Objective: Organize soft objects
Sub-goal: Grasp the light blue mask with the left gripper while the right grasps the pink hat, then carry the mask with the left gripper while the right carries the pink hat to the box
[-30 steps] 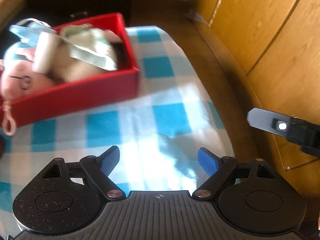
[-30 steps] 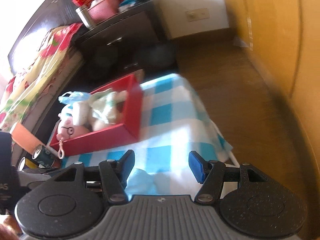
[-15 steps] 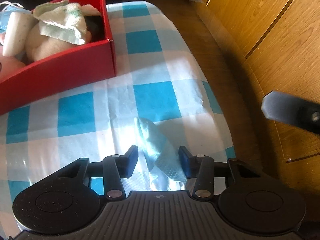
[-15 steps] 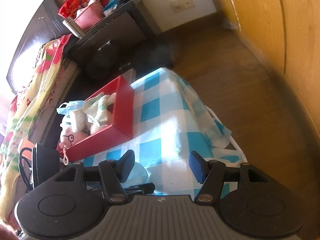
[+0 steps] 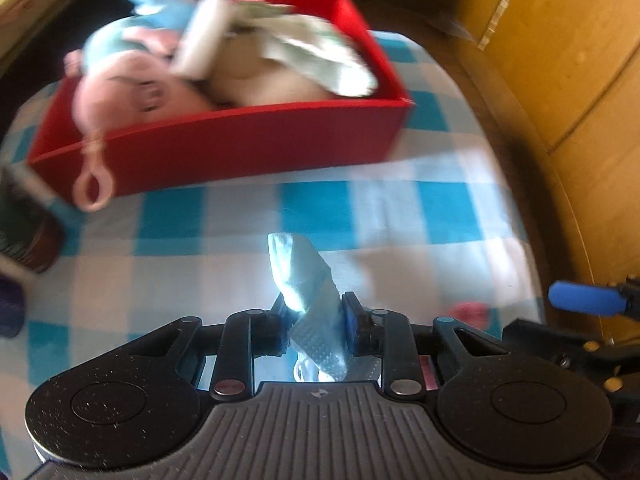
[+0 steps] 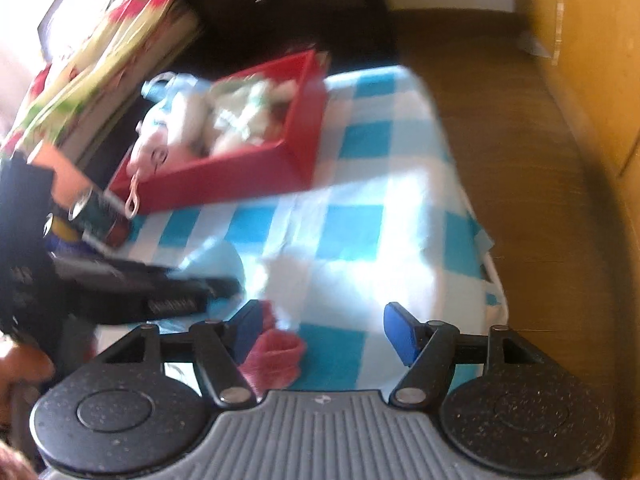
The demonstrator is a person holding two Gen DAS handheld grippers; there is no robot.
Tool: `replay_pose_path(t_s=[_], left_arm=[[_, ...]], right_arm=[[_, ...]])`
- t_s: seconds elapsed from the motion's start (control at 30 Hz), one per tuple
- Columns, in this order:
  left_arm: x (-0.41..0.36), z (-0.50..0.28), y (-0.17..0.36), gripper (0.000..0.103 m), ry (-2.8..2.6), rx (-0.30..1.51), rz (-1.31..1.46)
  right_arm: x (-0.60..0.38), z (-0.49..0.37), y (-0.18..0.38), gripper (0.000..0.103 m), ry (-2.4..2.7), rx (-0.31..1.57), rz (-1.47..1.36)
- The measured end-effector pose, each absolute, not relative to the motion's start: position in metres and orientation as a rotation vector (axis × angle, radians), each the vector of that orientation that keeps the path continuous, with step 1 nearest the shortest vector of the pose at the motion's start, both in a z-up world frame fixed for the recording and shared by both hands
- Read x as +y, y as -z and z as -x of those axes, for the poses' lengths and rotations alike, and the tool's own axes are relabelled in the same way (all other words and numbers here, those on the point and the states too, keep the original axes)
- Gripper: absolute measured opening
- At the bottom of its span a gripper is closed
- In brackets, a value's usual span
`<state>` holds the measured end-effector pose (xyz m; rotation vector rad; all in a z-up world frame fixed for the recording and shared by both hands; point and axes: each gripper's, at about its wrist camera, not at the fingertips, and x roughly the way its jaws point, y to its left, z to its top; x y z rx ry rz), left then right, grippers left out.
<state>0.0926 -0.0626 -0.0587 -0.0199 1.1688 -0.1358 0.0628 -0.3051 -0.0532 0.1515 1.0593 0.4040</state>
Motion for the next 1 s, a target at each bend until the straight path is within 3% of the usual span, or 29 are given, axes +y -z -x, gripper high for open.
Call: replay_pose_path(t_s=[0.4, 0.63, 0.67, 0.77, 0.83, 0.93, 1.0], left_arm=[[-0.014, -0.079, 0.069, 0.026, 0.085, 1.187, 0.043], [-0.02, -0.073, 0.081, 0.032, 0.083, 1.213, -0.019], [-0.022, -0.071, 0.083, 0.034, 0.078, 1.21, -0.035], [-0.032, -0.067, 0.082, 0.053, 0.083, 1.189, -0.096], [-0.036, -0.063, 0.085, 0.072, 0.085, 1.192, -0.125], [-0.037, -0.055, 0.088, 0.072, 0.087, 1.172, -0.156], [-0.035, -0.052, 0.088, 0.069, 0.093, 1.171, -0.152]], right_arm=[[-0.242, -0.061, 0.091, 0.046, -0.434, 1.169, 0.005], [-0.235, -0.063, 0.098, 0.046, -0.423, 1.19, 0.065], [-0.236, -0.063, 0.098, 0.046, -0.42, 1.189, 0.067], [-0.236, -0.063, 0.099, 0.047, -0.406, 1.197, 0.085], [-0.235, -0.061, 0.099, 0.048, -0.409, 1.2, 0.099], [-0.234, -0.059, 0.1, 0.051, -0.407, 1.197, 0.129], [-0.234, -0.058, 0.1, 0.047, -0.41, 1.183, 0.142]])
